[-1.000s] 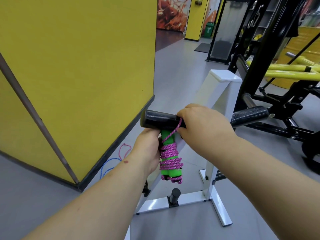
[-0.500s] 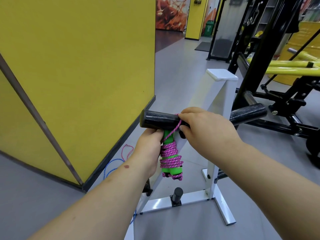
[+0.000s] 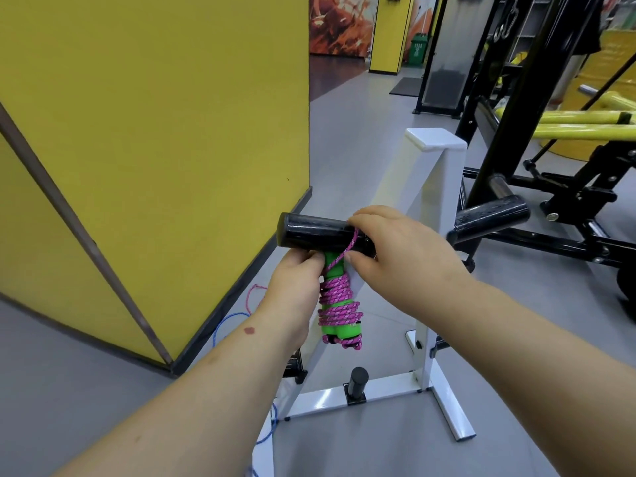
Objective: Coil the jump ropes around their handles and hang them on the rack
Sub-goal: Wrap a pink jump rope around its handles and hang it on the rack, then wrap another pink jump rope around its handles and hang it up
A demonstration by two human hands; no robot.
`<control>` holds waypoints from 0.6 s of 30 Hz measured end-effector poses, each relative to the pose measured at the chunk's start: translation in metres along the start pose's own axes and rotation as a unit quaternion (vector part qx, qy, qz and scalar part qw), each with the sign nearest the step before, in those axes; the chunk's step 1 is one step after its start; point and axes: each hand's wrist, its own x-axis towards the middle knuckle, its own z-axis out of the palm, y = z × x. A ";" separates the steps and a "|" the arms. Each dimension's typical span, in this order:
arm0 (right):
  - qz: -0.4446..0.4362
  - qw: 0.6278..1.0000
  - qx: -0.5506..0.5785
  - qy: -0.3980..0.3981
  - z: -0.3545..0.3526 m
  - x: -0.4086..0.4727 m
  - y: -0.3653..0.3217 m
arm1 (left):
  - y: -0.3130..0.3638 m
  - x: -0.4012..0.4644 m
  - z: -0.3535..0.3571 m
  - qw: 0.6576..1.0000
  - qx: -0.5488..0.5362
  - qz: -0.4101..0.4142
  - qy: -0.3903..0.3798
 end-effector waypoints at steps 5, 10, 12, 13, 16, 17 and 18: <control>0.003 1.000 0.008 0.006 -0.001 -0.003 -0.007 | 0.003 -0.003 -0.010 0.999 0.033 -0.010 0.020; 0.003 1.000 0.017 0.007 -0.001 -0.008 -0.020 | 0.006 -0.009 -0.032 0.997 0.069 -0.008 0.041; 0.001 1.000 0.027 0.013 0.001 -0.010 -0.030 | 0.009 -0.016 -0.043 0.996 0.079 -0.004 0.040; -0.001 0.999 0.036 0.019 0.003 -0.011 -0.037 | 0.011 -0.020 -0.048 0.996 0.081 -0.001 0.047; -0.023 0.997 0.071 0.024 0.014 -0.013 -0.063 | 0.016 -0.036 -0.070 0.992 0.097 0.017 0.080; -0.033 0.996 0.077 0.020 0.019 -0.013 -0.073 | 0.017 -0.042 -0.078 0.990 0.107 0.026 0.088; -0.042 0.996 0.083 0.016 0.025 -0.013 -0.084 | 0.019 -0.049 -0.088 0.988 0.117 0.035 0.098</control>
